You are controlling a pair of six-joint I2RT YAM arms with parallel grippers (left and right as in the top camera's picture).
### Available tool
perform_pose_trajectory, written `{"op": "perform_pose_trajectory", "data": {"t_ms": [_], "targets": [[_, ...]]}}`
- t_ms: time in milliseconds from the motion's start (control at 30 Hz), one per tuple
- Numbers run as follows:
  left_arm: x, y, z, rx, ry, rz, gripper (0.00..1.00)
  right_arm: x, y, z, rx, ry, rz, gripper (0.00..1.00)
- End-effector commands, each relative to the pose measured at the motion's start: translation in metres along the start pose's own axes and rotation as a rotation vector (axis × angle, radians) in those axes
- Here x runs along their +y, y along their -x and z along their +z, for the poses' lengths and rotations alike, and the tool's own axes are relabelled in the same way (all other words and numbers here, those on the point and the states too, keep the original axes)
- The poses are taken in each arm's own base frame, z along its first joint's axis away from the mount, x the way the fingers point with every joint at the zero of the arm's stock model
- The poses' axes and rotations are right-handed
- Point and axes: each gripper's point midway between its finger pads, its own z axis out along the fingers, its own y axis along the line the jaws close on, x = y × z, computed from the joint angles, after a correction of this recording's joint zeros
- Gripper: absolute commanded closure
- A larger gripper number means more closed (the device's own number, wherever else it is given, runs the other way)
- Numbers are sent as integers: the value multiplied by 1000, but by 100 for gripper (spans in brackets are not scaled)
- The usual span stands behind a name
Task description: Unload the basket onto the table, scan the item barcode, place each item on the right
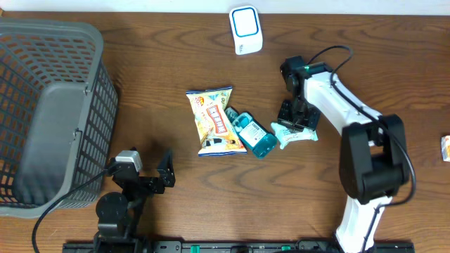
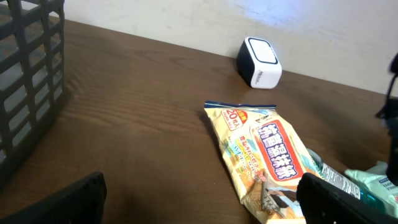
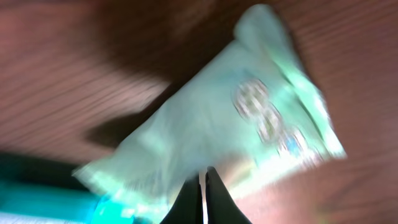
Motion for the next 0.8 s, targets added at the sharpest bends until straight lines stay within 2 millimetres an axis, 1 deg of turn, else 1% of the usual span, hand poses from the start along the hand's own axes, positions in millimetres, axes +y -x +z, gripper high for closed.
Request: {"op": "perform_pose_trajectory", "data": {"t_ms": [0, 33, 67, 100, 167, 233, 300, 400, 533, 600, 667, 733, 767], "targets": [[1, -13, 2, 40, -5, 7, 2, 1, 4, -73, -158, 128, 18, 99], [1, -13, 2, 40, -5, 7, 2, -2, 1, -91, -199, 154, 17, 99], [1, -13, 2, 40, -6, 7, 2, -5, -2, -100, -216, 158, 15, 99], [1, -13, 2, 40, -5, 7, 2, -7, -6, -103, -217, 152, 11, 99], [1, -13, 2, 40, -5, 7, 2, -11, -13, -102, -192, 132, 7, 98], [1, -13, 2, 40, -5, 7, 2, -15, -20, -92, -158, 104, 2, 98], [1, -13, 2, 40, -5, 7, 2, -20, -27, -67, -114, 63, 49, 98], [1, -13, 2, 40, -5, 7, 2, -22, -30, -37, -91, 45, 90, 99], [1, -13, 2, 40, -5, 7, 2, -12, -20, 4, -127, 79, 90, 98], [1, -13, 2, 40, -5, 7, 2, -9, -15, 22, -135, 82, 91, 98], [1, -13, 2, 40, -5, 7, 2, -10, -16, 36, -119, 65, 90, 99], [1, -13, 2, 40, -5, 7, 2, -12, -19, 45, -94, 43, 89, 98], [1, -13, 2, 40, -5, 7, 2, -12, -19, 46, -91, 40, 89, 98]]}}
